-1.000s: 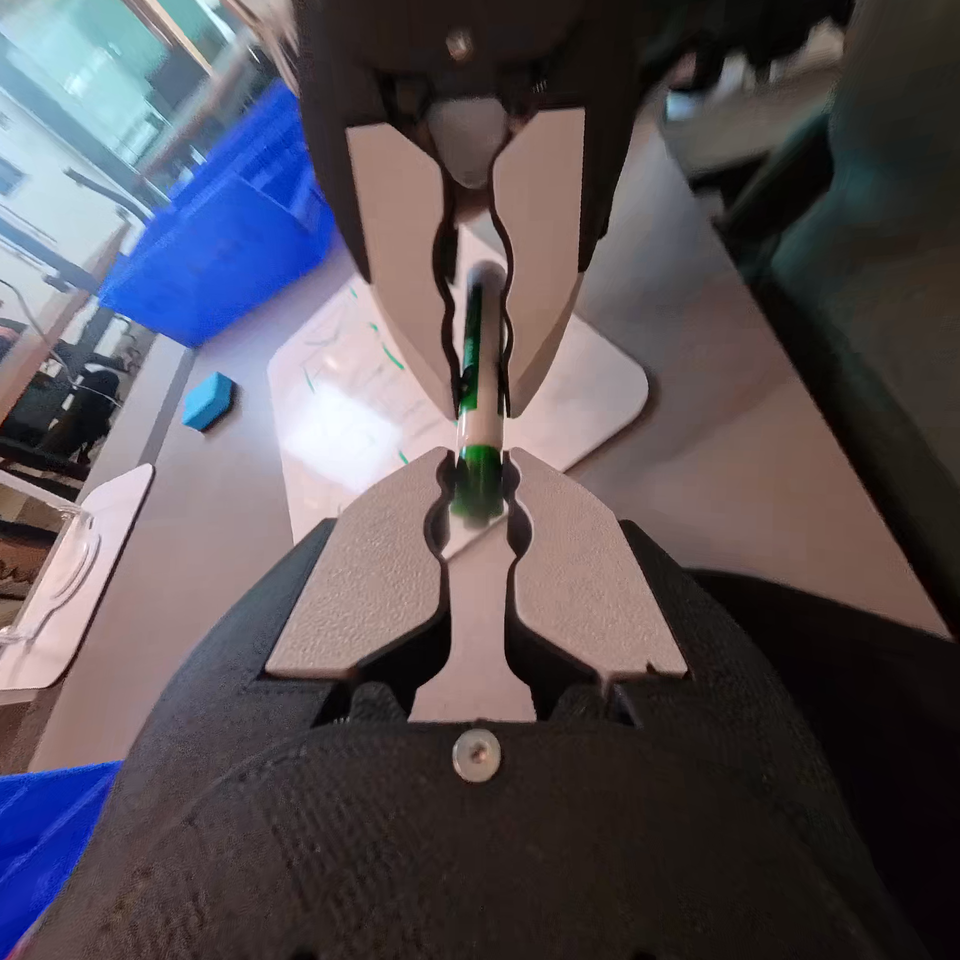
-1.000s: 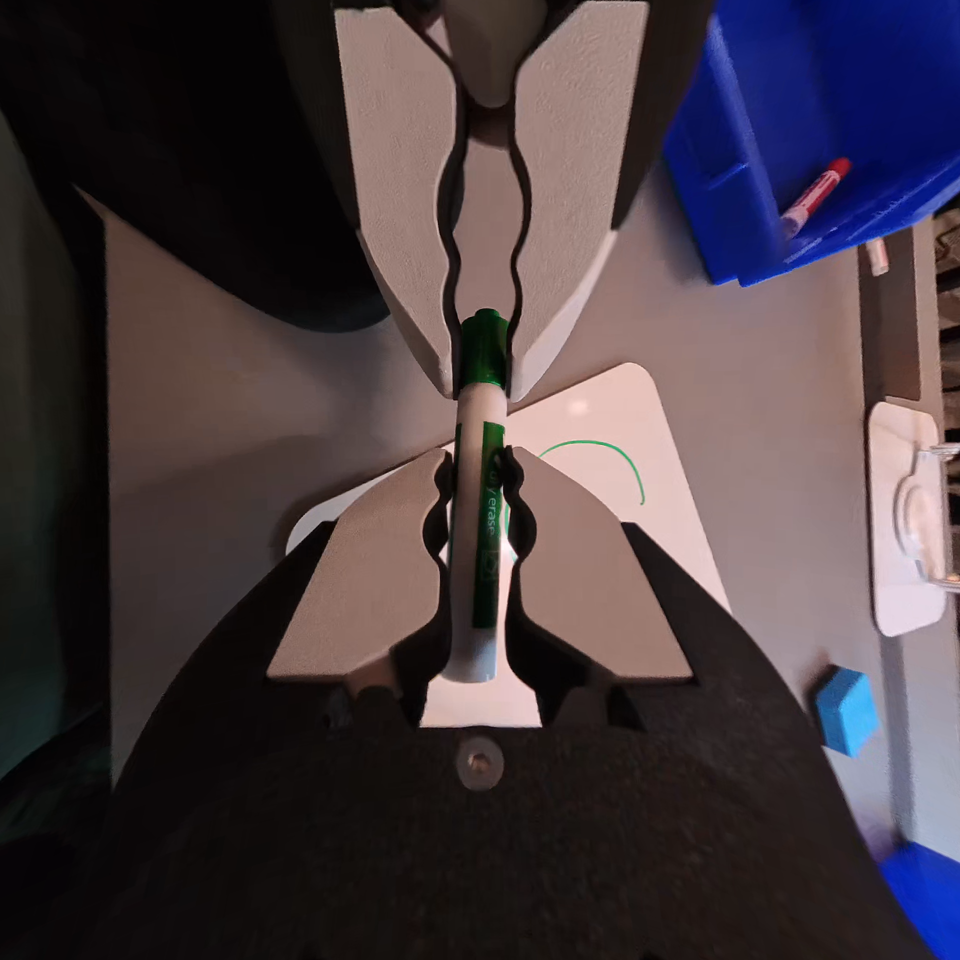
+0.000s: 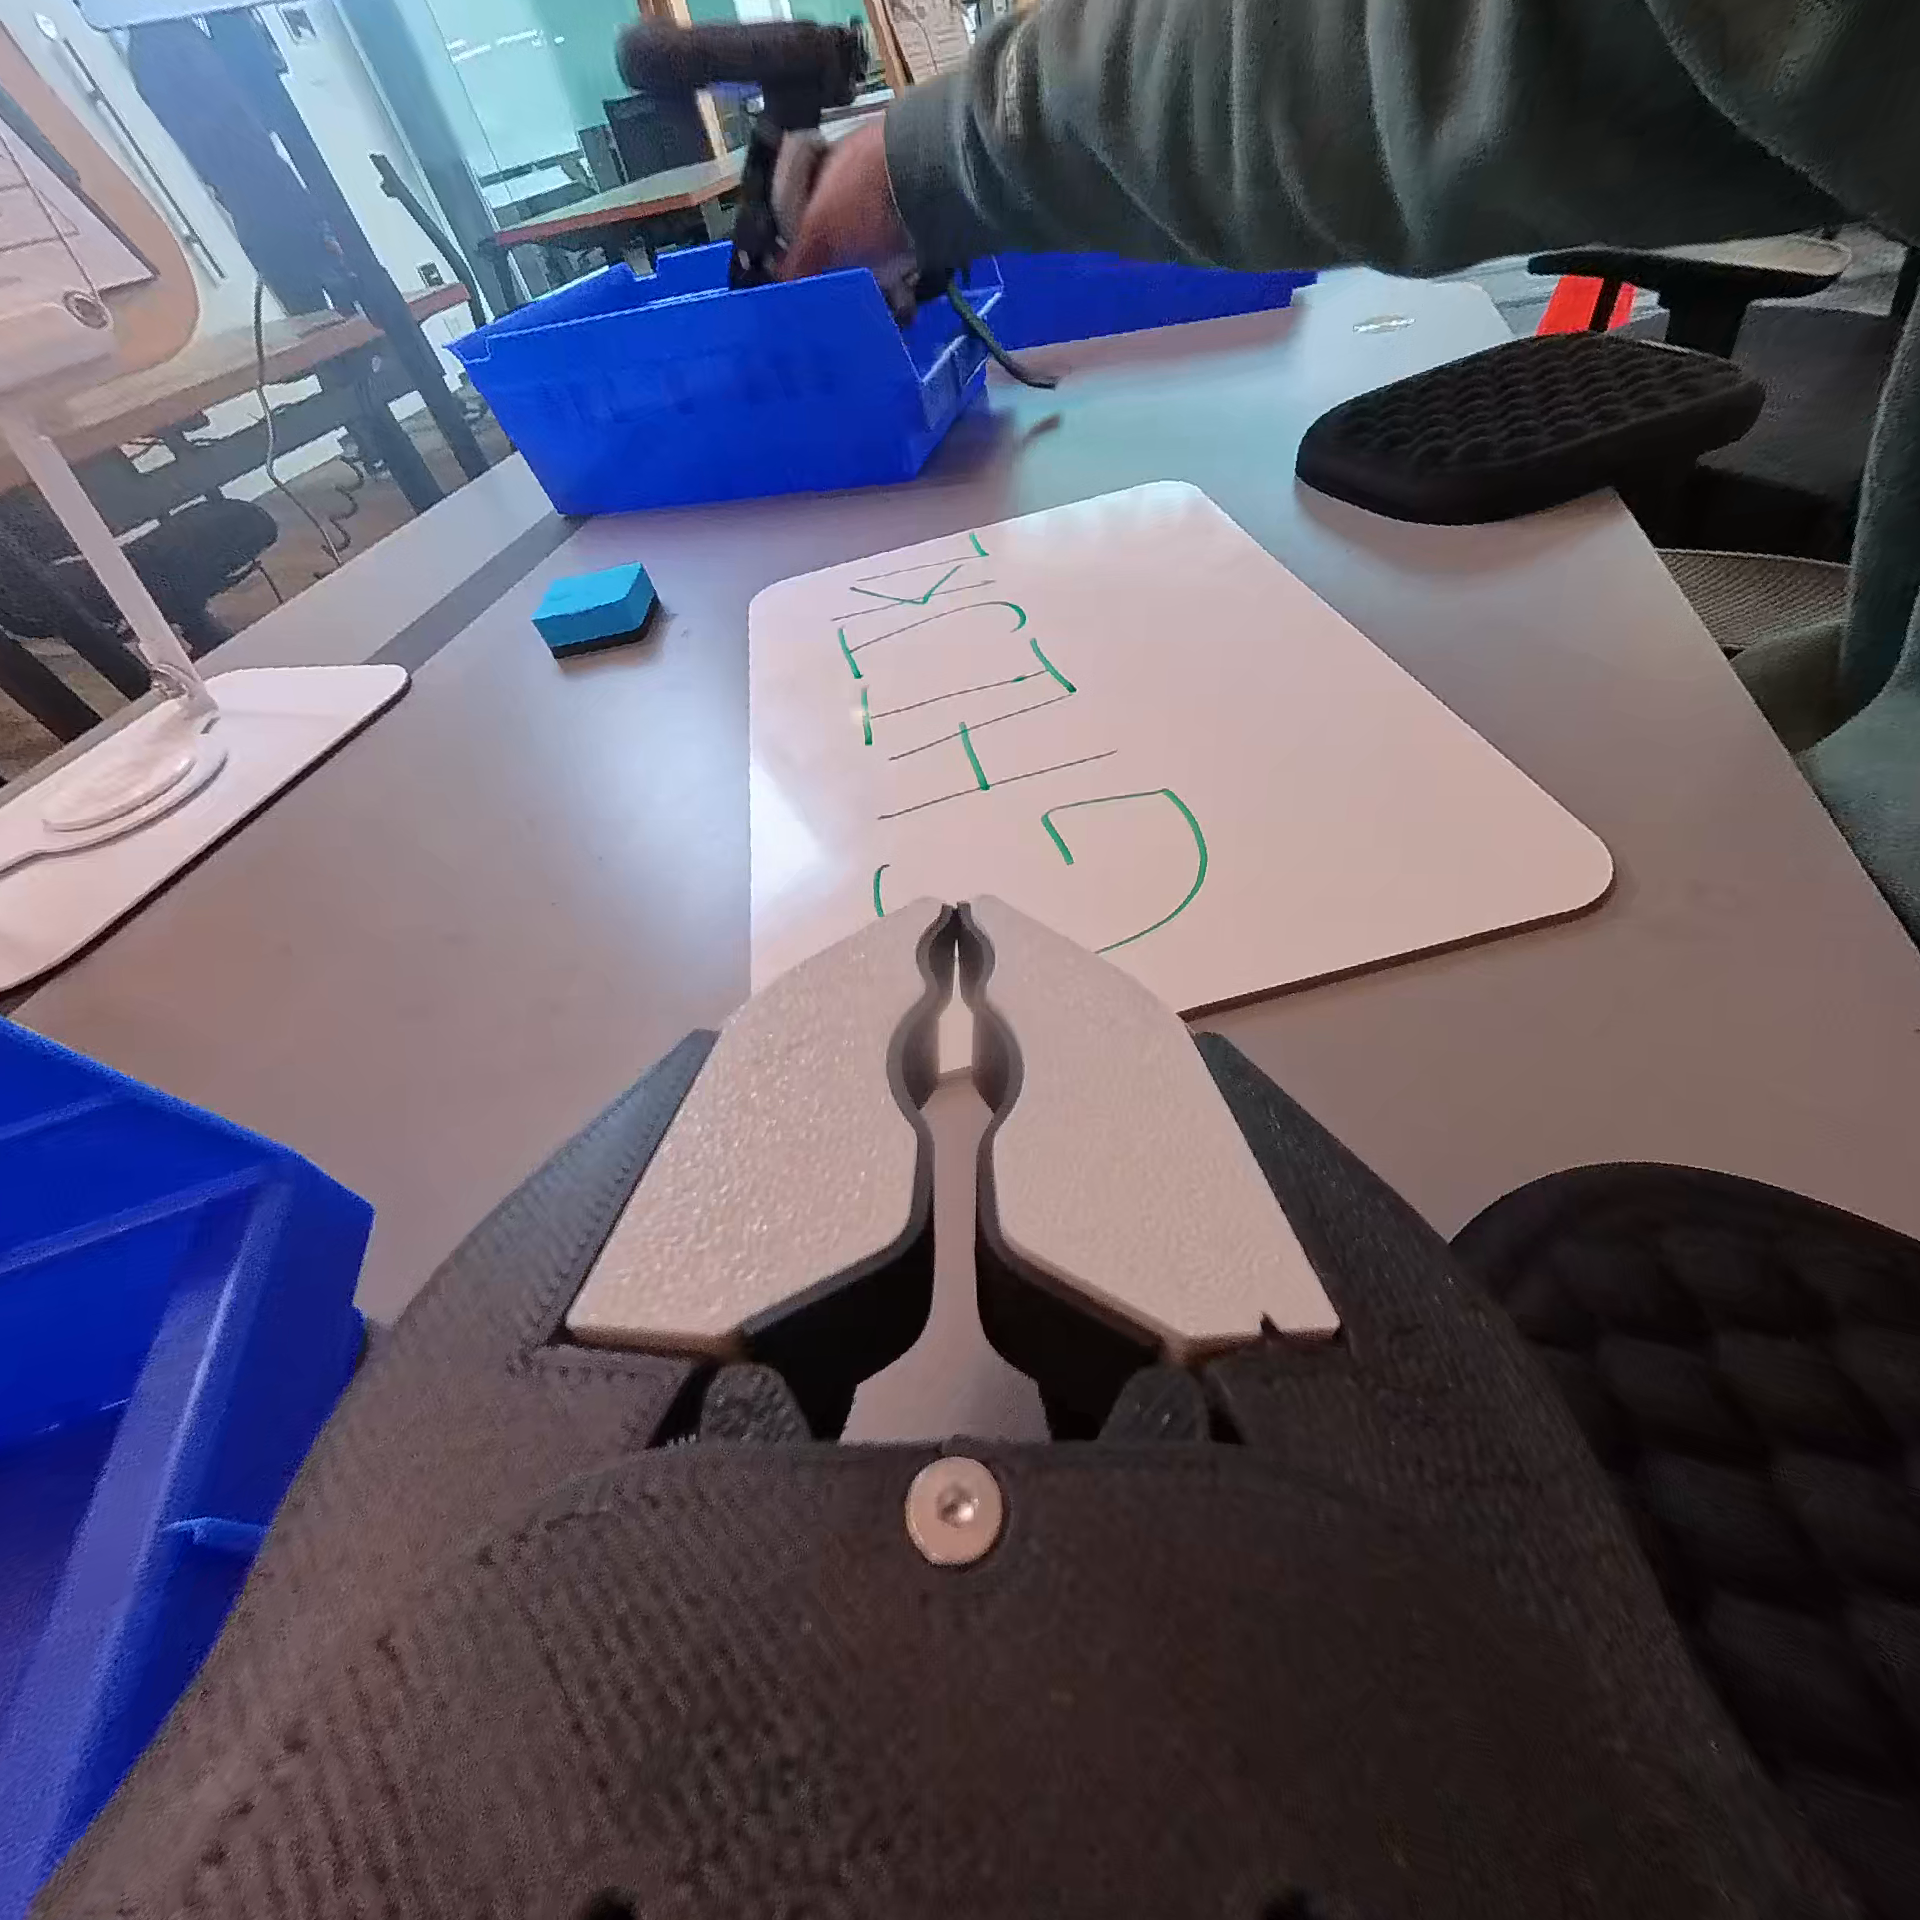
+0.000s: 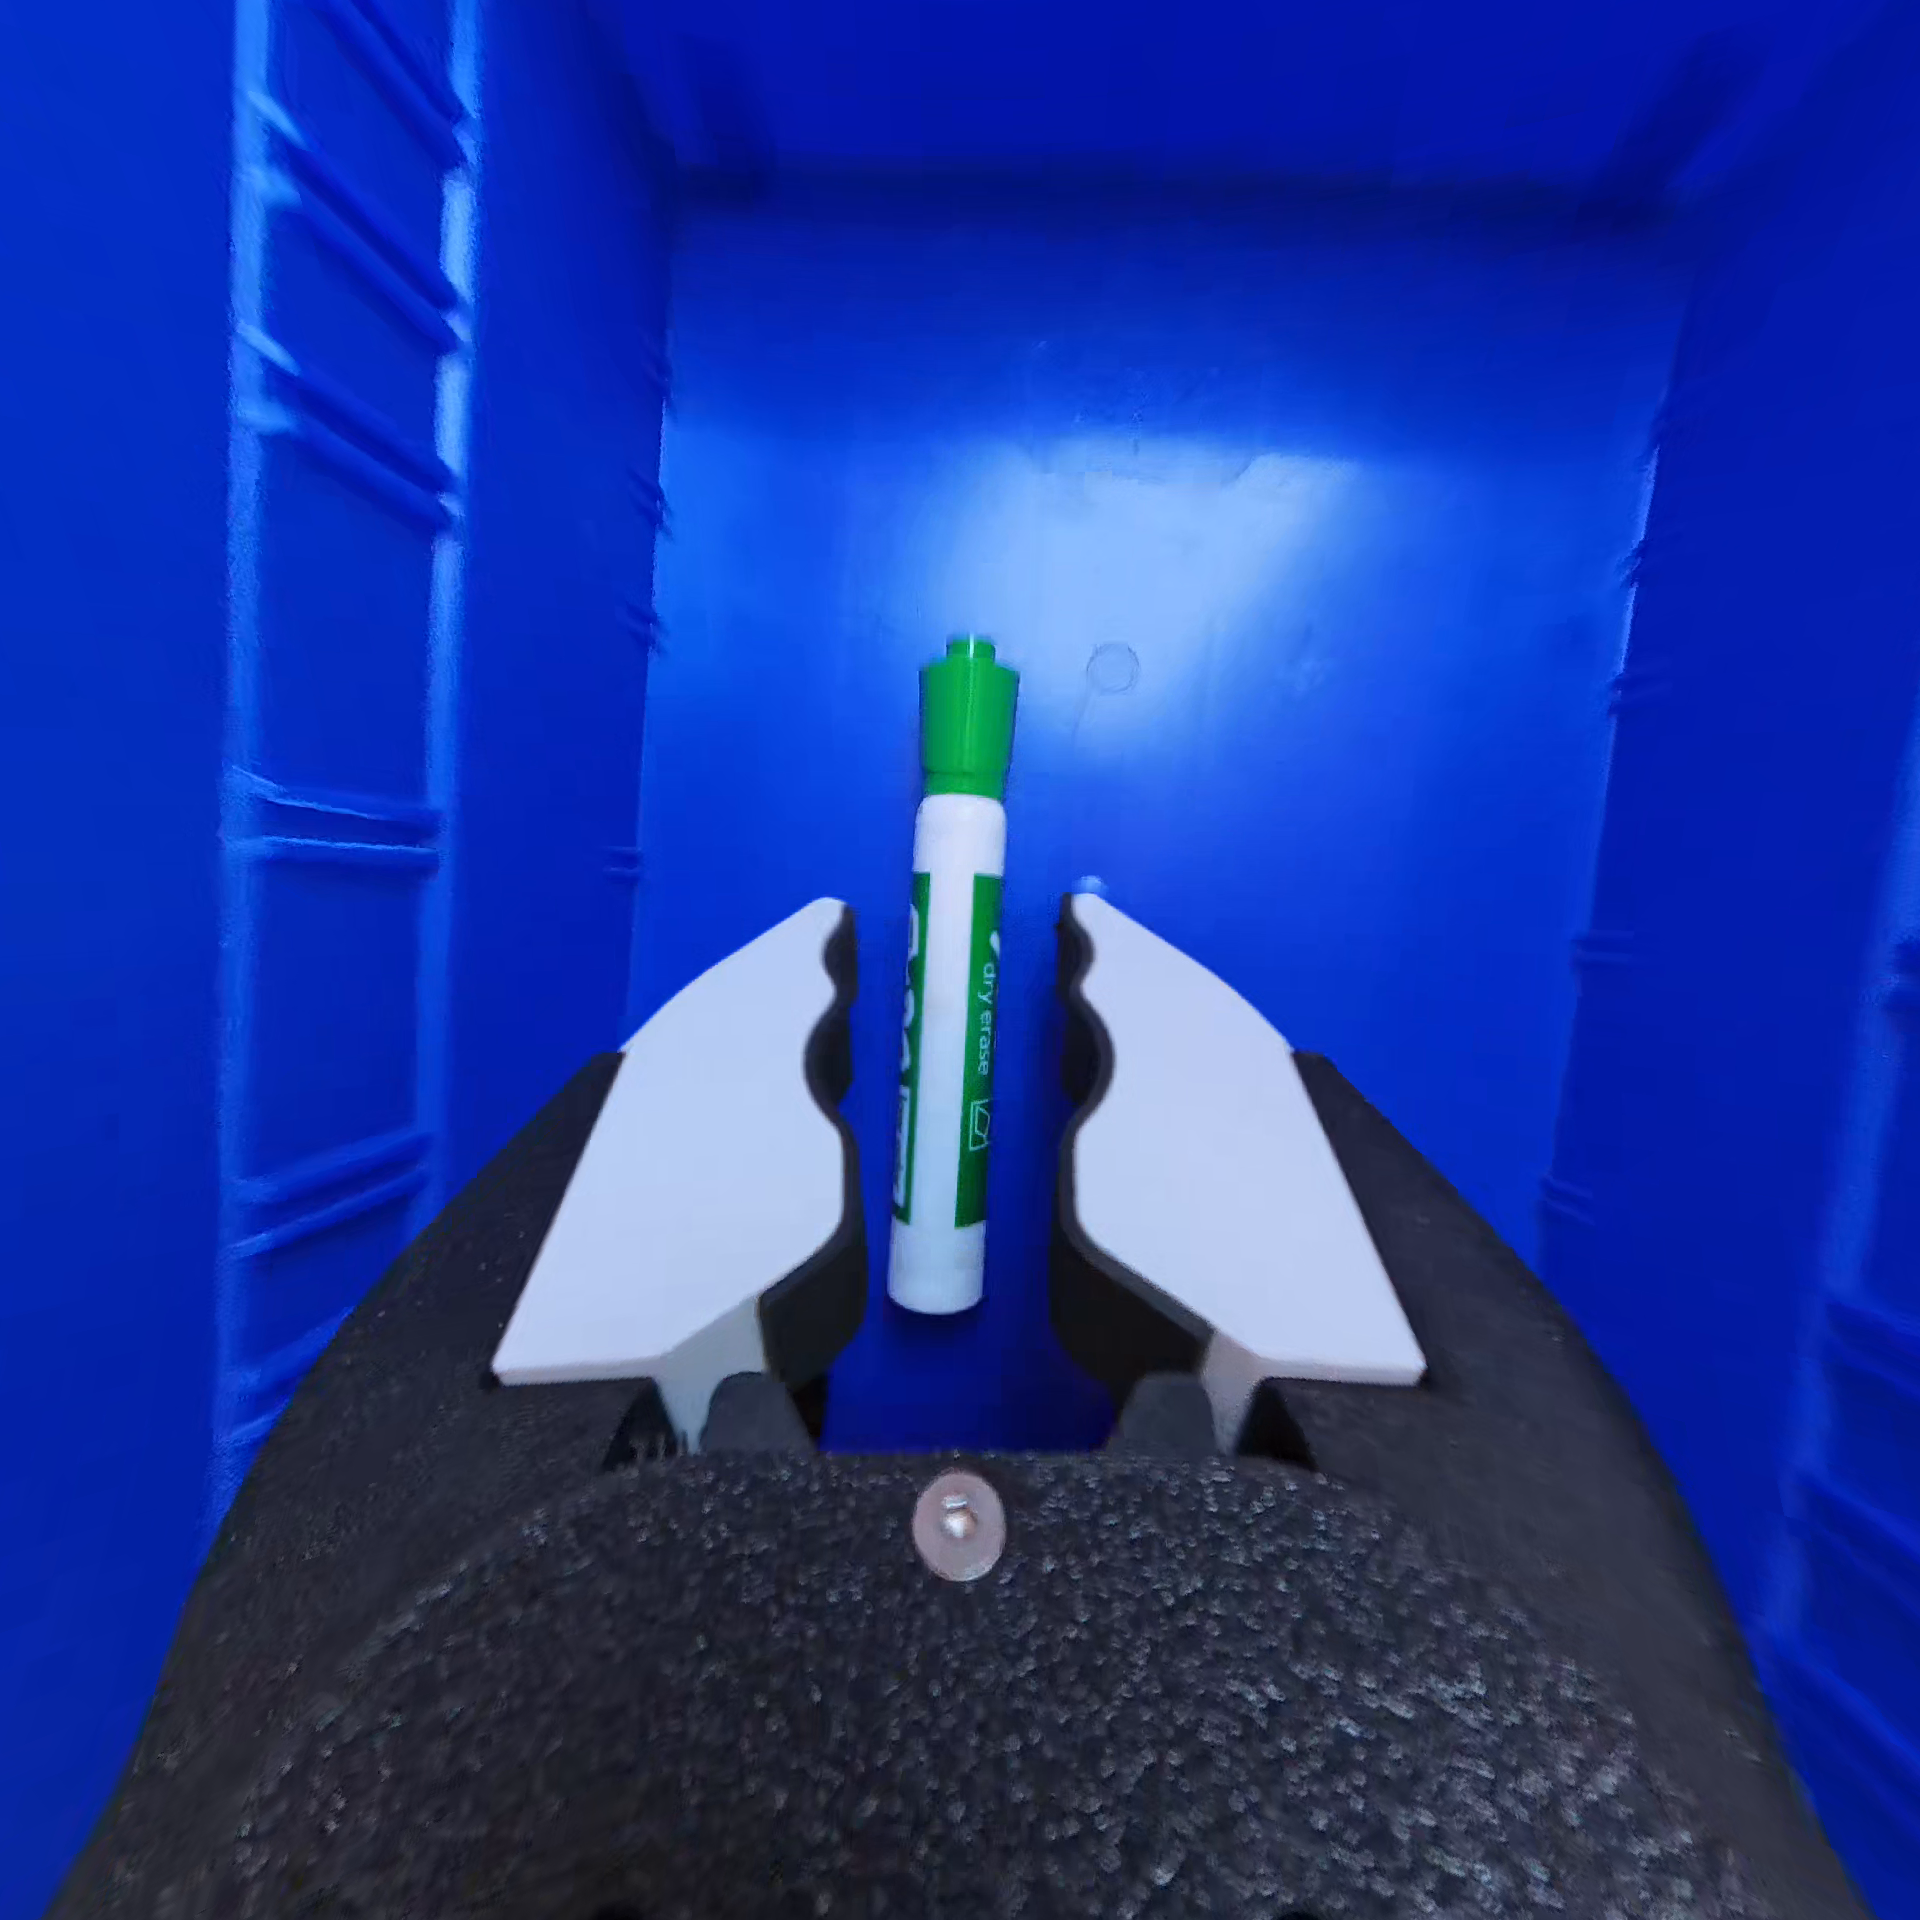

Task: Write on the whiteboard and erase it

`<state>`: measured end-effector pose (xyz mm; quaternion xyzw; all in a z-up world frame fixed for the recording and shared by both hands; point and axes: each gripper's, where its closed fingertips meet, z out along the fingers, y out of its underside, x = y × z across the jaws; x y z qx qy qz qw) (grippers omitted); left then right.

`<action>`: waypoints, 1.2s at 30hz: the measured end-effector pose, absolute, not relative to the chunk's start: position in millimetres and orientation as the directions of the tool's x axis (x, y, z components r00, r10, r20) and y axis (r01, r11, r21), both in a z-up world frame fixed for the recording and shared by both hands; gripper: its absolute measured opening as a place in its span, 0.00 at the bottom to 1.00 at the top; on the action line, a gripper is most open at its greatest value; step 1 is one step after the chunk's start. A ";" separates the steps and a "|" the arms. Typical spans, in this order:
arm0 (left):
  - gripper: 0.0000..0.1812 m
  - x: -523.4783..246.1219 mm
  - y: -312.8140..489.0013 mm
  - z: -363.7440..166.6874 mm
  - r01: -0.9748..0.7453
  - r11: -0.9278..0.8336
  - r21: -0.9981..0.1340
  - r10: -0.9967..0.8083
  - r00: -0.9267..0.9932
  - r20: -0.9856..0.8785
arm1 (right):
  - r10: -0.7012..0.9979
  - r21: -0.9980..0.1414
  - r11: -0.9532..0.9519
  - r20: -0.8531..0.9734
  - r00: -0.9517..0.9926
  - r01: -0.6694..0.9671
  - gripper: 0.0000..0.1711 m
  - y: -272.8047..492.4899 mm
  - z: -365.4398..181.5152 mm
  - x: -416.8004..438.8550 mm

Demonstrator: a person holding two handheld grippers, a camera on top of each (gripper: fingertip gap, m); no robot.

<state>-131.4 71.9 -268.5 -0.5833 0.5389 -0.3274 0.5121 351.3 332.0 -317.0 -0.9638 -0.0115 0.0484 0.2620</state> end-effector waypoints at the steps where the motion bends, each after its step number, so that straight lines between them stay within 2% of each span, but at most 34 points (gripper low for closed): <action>1: 0.00 -131.2 71.7 -269.8 -0.295 0.102 -0.950 -0.965 0.201 -0.166 | 0.070 -0.555 -0.832 -0.093 0.993 0.006 0.25 338.3 -300.3 349.4; 4: 0.00 -130.2 71.8 -273.9 -0.304 0.096 -0.948 -0.968 0.192 -0.160 | 0.196 -0.712 -0.691 -0.013 0.981 0.128 0.29 355.4 -228.6 326.1; 8: 0.00 -129.9 72.9 -276.0 -0.308 0.090 -0.947 -0.970 0.188 -0.153 | 0.407 -0.731 -0.599 0.074 0.910 0.328 0.34 350.9 -175.5 245.9; 12: 0.00 -131.1 72.9 -275.8 -0.314 0.098 -0.944 -0.968 0.191 -0.164 | 0.541 -0.621 -0.637 0.062 0.839 0.456 0.38 335.2 -207.3 169.0; 17: 0.00 -132.0 70.2 -272.8 -0.316 0.111 -0.942 -0.966 0.189 -0.177 | 0.532 -0.466 -0.751 -0.008 0.847 0.468 0.39 330.9 -288.3 130.1; 24: 0.01 -135.5 72.1 -274.5 -0.326 0.120 -0.938 -0.965 0.184 -0.187 | 0.483 -0.429 -0.804 -0.068 0.873 0.411 0.38 336.2 -318.3 115.9; 25: 0.01 -135.7 72.6 -275.2 -0.328 0.119 -0.937 -0.965 0.183 -0.187 | 0.482 -0.425 -0.806 -0.063 0.874 0.413 0.36 336.3 -319.9 115.9; 26: 0.01 -135.9 72.7 -275.8 -0.332 0.119 -0.936 -0.966 0.181 -0.187 | 0.485 -0.428 -0.801 -0.051 0.873 0.420 0.29 337.0 -320.5 116.2; 32: 0.02 -134.8 70.9 -277.5 -0.342 0.130 -0.931 -0.965 0.173 -0.198 | 0.543 -0.449 -0.762 -0.049 0.838 0.467 0.27 329.4 -314.0 115.0; 33: 0.03 -134.7 71.2 -278.4 -0.347 0.130 -0.929 -0.964 0.174 -0.200 | 0.567 -0.471 -0.738 -0.042 0.823 0.484 0.18 324.9 -305.5 114.7; 34: 0.04 -134.6 71.5 -279.3 -0.352 0.127 -0.928 -0.964 0.175 -0.198 | 0.603 -0.512 -0.696 -0.035 0.797 0.504 0.00 318.8 -292.1 112.1; 36: 0.06 -134.5 72.1 -279.5 -0.352 0.125 -0.928 -0.964 0.178 -0.198 | 0.655 -0.526 -0.647 -0.012 0.756 0.552 0.00 293.5 -268.4 114.2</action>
